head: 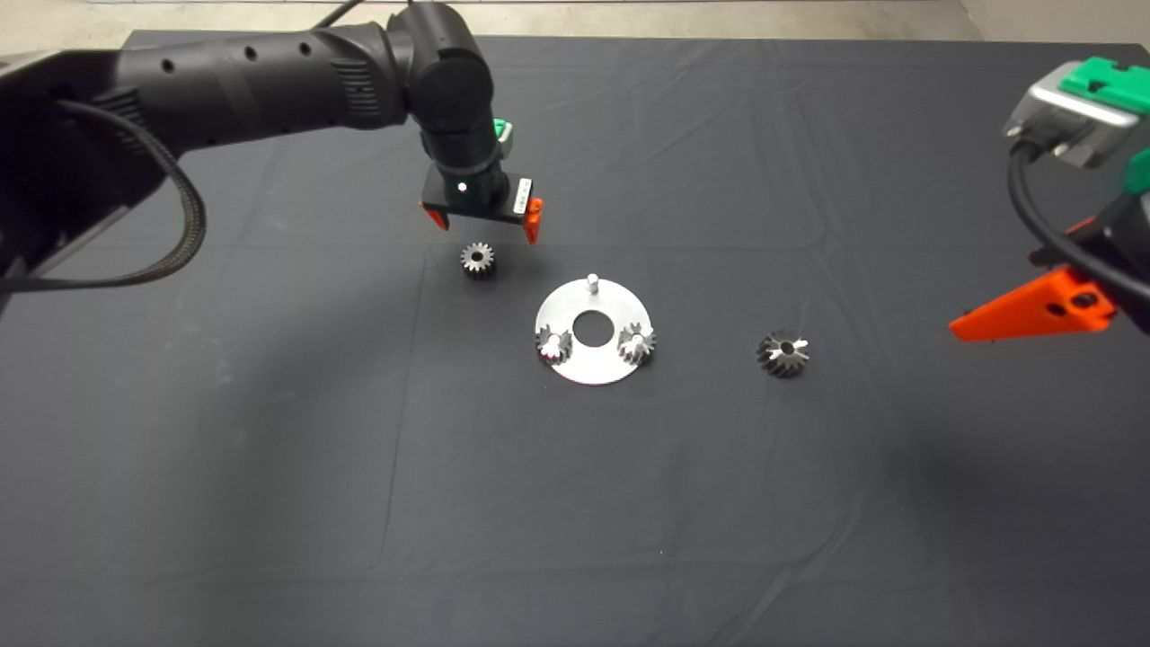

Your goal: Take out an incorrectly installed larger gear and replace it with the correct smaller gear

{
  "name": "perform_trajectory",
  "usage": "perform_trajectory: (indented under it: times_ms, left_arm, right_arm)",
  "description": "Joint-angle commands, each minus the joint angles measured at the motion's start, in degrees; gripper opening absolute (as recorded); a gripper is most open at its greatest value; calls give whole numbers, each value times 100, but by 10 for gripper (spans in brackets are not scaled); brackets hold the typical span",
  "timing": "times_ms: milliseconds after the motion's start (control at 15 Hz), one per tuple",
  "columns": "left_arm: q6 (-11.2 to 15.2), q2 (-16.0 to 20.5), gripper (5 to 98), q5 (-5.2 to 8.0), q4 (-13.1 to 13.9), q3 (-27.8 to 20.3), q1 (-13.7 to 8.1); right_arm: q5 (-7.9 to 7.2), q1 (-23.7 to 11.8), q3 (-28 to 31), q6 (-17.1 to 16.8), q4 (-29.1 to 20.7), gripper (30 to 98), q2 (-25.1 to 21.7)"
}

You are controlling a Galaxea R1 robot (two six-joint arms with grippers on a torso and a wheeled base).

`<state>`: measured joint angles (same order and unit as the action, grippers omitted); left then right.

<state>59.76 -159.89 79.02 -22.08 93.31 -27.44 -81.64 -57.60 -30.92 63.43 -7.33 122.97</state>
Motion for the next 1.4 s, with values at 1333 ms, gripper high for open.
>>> perform_trajectory:
  times_ms: [1333]
  left_arm:
    - [-298,-91,846,316,599,590,177]
  right_arm:
    - [-10,-120,342,196,-172,933,-655]
